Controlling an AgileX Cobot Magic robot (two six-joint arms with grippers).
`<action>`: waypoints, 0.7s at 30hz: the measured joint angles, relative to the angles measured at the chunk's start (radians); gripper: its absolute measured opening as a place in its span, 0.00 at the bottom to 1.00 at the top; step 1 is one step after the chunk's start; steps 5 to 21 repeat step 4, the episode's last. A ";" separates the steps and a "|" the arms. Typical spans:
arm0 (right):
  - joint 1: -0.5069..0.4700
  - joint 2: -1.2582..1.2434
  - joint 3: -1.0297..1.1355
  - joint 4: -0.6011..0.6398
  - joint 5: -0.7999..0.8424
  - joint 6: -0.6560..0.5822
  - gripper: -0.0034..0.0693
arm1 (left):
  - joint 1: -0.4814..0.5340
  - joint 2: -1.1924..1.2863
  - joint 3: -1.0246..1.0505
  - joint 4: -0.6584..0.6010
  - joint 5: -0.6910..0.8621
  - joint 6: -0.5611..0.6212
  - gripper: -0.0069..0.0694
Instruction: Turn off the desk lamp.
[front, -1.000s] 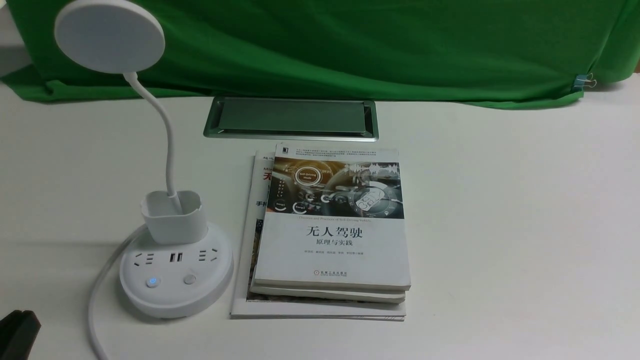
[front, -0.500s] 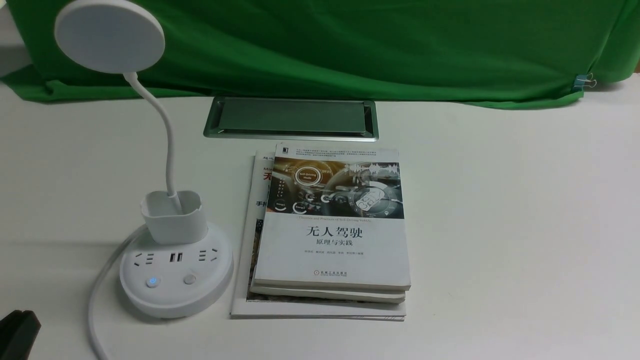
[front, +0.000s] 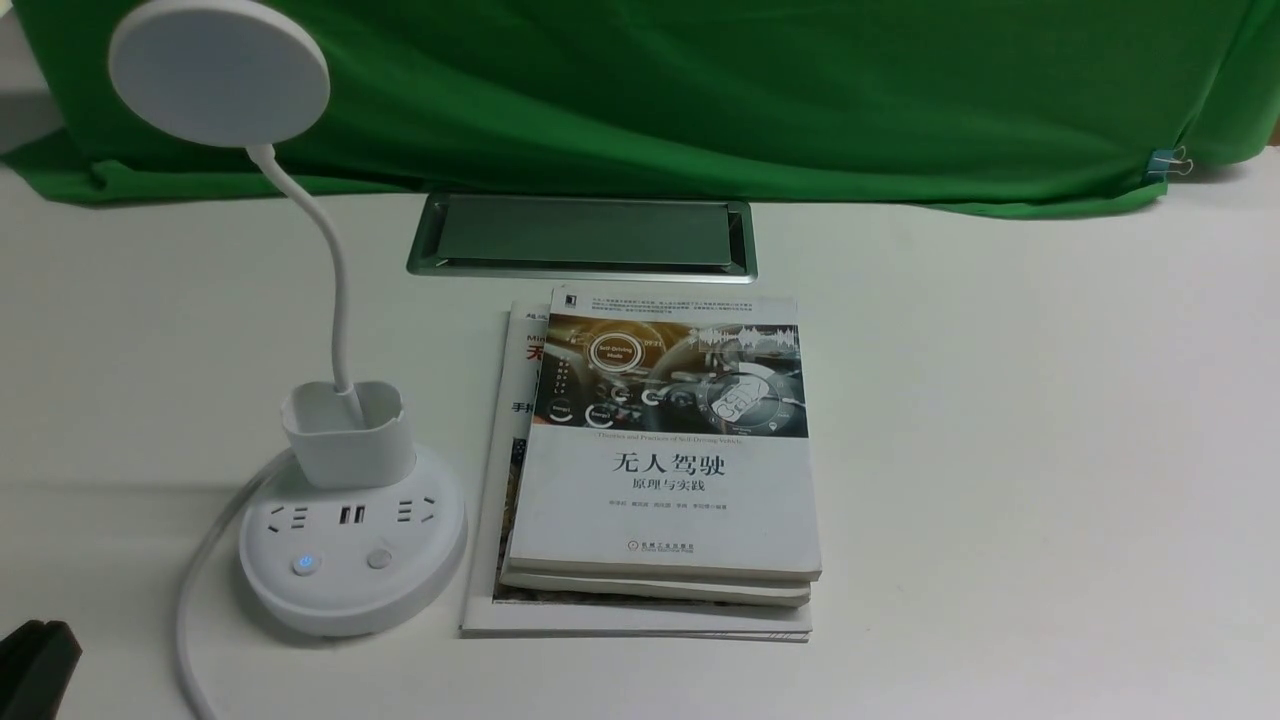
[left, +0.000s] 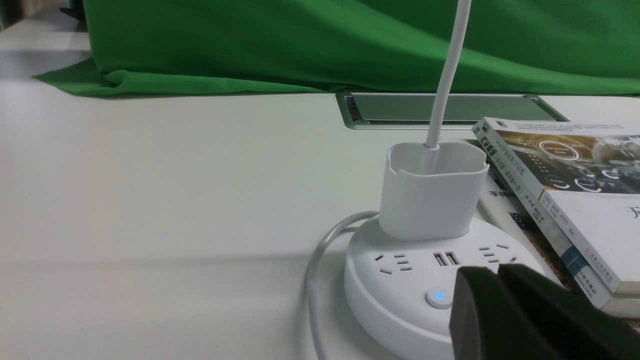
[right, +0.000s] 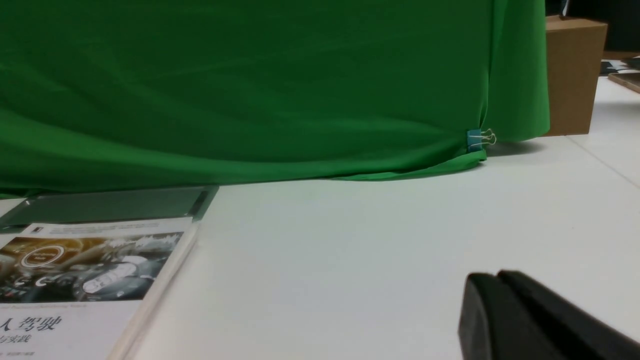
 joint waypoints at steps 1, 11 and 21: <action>0.000 0.000 0.000 0.000 0.000 0.000 0.10 | 0.000 0.000 0.000 0.000 0.000 0.000 0.11; 0.000 0.000 0.000 0.000 0.000 0.000 0.10 | 0.000 0.000 0.000 0.000 0.000 0.001 0.11; 0.000 0.000 0.000 0.000 0.000 0.000 0.10 | 0.000 0.000 0.000 0.000 0.000 0.001 0.11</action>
